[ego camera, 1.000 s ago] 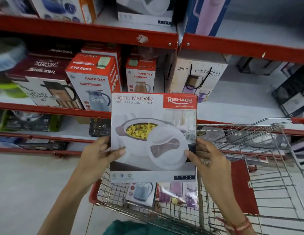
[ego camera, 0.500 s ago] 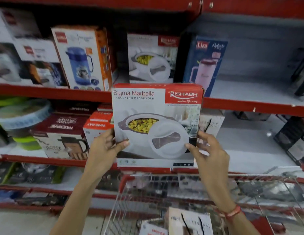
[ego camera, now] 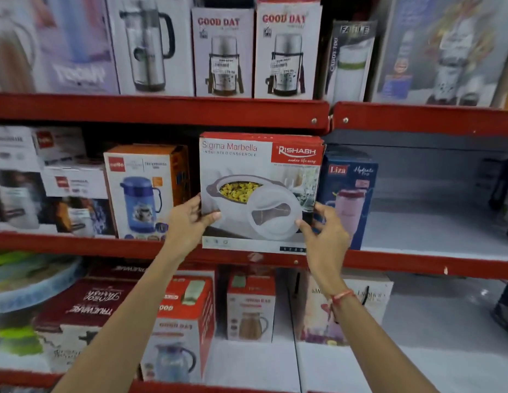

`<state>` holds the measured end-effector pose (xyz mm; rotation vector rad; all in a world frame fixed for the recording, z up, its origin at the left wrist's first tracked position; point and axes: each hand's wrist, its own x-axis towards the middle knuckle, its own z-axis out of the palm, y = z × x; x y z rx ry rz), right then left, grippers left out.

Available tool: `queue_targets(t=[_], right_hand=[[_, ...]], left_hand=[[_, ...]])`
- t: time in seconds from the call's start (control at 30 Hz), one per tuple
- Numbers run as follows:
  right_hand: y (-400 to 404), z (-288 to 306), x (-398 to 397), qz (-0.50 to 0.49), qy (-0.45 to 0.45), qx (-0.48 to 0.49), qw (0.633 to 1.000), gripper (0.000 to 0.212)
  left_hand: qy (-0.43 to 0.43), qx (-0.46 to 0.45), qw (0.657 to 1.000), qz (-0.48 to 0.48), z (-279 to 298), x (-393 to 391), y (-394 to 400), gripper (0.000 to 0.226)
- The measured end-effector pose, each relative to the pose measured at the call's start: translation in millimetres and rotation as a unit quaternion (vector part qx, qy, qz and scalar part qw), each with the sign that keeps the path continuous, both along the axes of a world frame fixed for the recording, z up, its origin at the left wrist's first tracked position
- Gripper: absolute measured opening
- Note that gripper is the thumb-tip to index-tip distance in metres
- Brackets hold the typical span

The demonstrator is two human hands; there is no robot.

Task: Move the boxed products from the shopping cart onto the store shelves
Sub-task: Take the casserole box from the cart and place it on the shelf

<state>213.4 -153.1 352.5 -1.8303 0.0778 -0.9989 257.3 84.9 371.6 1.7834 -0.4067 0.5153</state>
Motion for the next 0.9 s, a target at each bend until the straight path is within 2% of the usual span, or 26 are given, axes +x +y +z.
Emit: queue_targets(t=[0.13,0.3,0.5,0.7,0.8,0.9], right_hand=[[-3,-1,37,-0.010,0.018,-0.007,1.000,0.044],[-3,-10,66,-0.026,0.054,-0.025,0.998,0.043],[-2,-30,76,-0.038,0.073,-0.029,0.996,0.044],[0,-30,71,-0.034,0.073,-0.064,0.995,0.045],[7,-31,50,-0.017,0.009,-0.066,0.998,0.046],[14,-43,17,0.015,-0.075,-0.090,0.993,0.035]], left_hand=[[-0.010,0.040,0.999,0.036,-3,34,-8,0.049],[0.032,-0.001,0.999,0.022,-13,58,-17,0.056],[0.076,0.009,0.997,0.017,-36,73,-17,0.058],[0.094,0.128,0.983,0.088,-51,76,-13,0.068],[0.034,0.151,0.980,0.127,-56,61,-20,0.070],[-0.073,0.135,0.976,0.155,-67,29,-26,0.058]])
